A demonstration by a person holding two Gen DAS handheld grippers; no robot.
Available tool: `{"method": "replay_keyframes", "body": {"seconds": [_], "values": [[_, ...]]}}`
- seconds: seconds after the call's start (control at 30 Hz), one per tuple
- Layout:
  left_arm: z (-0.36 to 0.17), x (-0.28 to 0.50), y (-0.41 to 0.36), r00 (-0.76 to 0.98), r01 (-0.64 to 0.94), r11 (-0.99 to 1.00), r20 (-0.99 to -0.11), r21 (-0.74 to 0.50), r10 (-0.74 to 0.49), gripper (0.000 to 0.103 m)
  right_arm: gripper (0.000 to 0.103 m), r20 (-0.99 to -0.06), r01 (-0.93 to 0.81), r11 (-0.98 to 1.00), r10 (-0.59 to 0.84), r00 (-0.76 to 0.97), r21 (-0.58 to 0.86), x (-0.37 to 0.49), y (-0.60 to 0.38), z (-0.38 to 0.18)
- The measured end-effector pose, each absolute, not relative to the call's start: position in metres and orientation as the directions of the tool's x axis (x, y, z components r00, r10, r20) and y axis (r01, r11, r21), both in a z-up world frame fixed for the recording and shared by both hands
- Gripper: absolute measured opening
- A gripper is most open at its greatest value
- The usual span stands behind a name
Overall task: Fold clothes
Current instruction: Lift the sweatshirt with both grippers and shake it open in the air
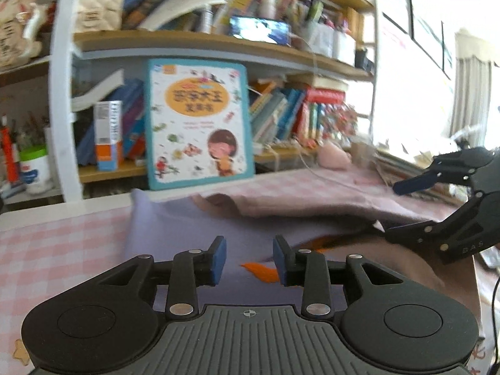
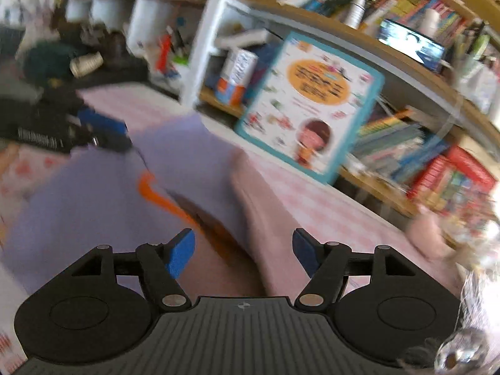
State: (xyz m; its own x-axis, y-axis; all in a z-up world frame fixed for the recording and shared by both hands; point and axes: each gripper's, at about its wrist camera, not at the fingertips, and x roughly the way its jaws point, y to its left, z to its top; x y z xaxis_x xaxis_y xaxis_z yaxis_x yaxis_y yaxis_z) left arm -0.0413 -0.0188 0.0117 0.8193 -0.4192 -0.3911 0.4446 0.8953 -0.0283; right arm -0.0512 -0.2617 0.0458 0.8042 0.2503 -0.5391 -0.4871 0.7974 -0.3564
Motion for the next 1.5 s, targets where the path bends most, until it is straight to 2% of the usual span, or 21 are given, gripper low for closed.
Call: {"method": "replay_keyframes", "body": {"seconds": [0.13, 0.2, 0.27, 0.37, 0.43, 0.53, 0.57, 0.6, 0.67, 0.73, 0.8, 0.87, 0.93, 0.97, 1.07, 1.2, 1.37, 1.43, 1.5], "values": [[0.005, -0.039, -0.034, 0.803, 0.467, 0.884, -0.422, 0.005, -0.422, 0.038, 0.06, -0.527, -0.398, 0.787, 0.11, 0.842, -0.471, -0.056, -0.275, 0.036], [0.004, -0.039, -0.039, 0.798, 0.473, 0.881, -0.431, 0.013, -0.421, 0.038, 0.023, -0.516, -0.366, 0.785, 0.07, 0.854, -0.499, -0.05, -0.282, 0.038], [0.006, -0.04, -0.042, 0.794, 0.482, 0.876, -0.434, 0.024, -0.426, 0.038, 0.014, -0.506, -0.341, 0.794, 0.049, 0.861, -0.503, -0.038, -0.291, 0.045], [0.014, -0.04, -0.05, 0.791, 0.502, 0.862, -0.437, 0.062, -0.429, 0.039, 0.012, -0.47, -0.285, 0.789, -0.005, 0.883, -0.544, -0.009, -0.302, 0.056], [0.02, -0.039, -0.059, 0.786, 0.524, 0.846, -0.439, 0.099, -0.435, 0.045, 0.012, -0.429, -0.223, 0.764, -0.077, 0.9, -0.605, 0.023, -0.307, 0.058], [0.025, -0.035, -0.075, 0.773, 0.562, 0.814, -0.444, 0.146, -0.453, 0.05, 0.016, -0.338, -0.095, 0.681, -0.233, 0.912, -0.726, 0.085, -0.314, 0.05], [0.025, -0.034, -0.082, 0.765, 0.579, 0.799, -0.449, 0.165, -0.462, 0.051, 0.023, -0.306, -0.05, 0.628, -0.306, 0.902, -0.776, 0.109, -0.314, 0.041], [0.025, -0.033, -0.089, 0.757, 0.596, 0.782, -0.454, 0.183, -0.47, 0.051, 0.027, -0.296, -0.028, 0.586, -0.367, 0.882, -0.81, 0.132, -0.317, 0.032], [0.026, -0.031, -0.102, 0.744, 0.622, 0.753, -0.465, 0.217, -0.48, 0.051, 0.028, -0.333, -0.021, 0.613, -0.401, 0.853, -0.79, 0.156, -0.329, 0.028], [0.024, -0.027, -0.112, 0.736, 0.64, 0.724, -0.476, 0.256, -0.482, 0.051, 0.029, -0.367, -0.003, 0.71, -0.36, 0.858, -0.704, 0.153, -0.335, 0.04], [0.02, -0.019, -0.126, 0.736, 0.647, 0.703, -0.484, 0.295, -0.473, 0.052, 0.045, -0.402, -0.058, 0.815, -0.222, 0.888, -0.577, 0.122, -0.335, 0.056], [0.014, -0.01, -0.141, 0.739, 0.649, 0.683, -0.492, 0.336, -0.46, 0.052, 0.049, -0.414, -0.128, 0.892, -0.07, 0.908, -0.433, 0.089, -0.334, 0.072], [0.007, -0.001, -0.156, 0.743, 0.65, 0.661, -0.5, 0.376, -0.446, 0.052, 0.053, -0.448, -0.245, 0.903, 0.067, 0.891, -0.353, 0.051, -0.325, 0.074], [0.003, 0.003, -0.161, 0.746, 0.648, 0.652, -0.504, 0.394, -0.436, 0.052, 0.057, -0.473, -0.312, 0.888, 0.126, 0.872, -0.338, 0.028, -0.318, 0.071], [-0.009, 0.009, -0.173, 0.746, 0.65, 0.629, -0.519, 0.426, -0.418, 0.051, 0.057, -0.568, -0.469, 0.815, 0.219, 0.793, -0.341, -0.021, -0.299, 0.057], [-0.012, 0.007, -0.173, 0.739, 0.659, 0.614, -0.527, 0.435, -0.42, 0.051, 0.056, -0.656, -0.585, 0.725, 0.247, 0.713, -0.362, -0.058, -0.271, 0.029], [-0.006, 0.003, -0.163, 0.744, 0.652, 0.622, -0.524, 0.433, -0.415, 0.052, 0.055, -0.679, -0.595, 0.729, 0.248, 0.691, -0.339, -0.052, -0.259, 0.007], [-0.005, 0.001, -0.157, 0.749, 0.646, 0.625, -0.522, 0.439, -0.408, 0.052, 0.044, -0.689, -0.597, 0.737, 0.255, 0.678, -0.315, -0.044, -0.261, 0.002], [-0.004, 0.0, -0.153, 0.751, 0.643, 0.626, -0.524, 0.44, -0.403, 0.052, 0.021, -0.691, -0.6, 0.738, 0.261, 0.675, -0.307, -0.04, -0.267, 0.006]]}}
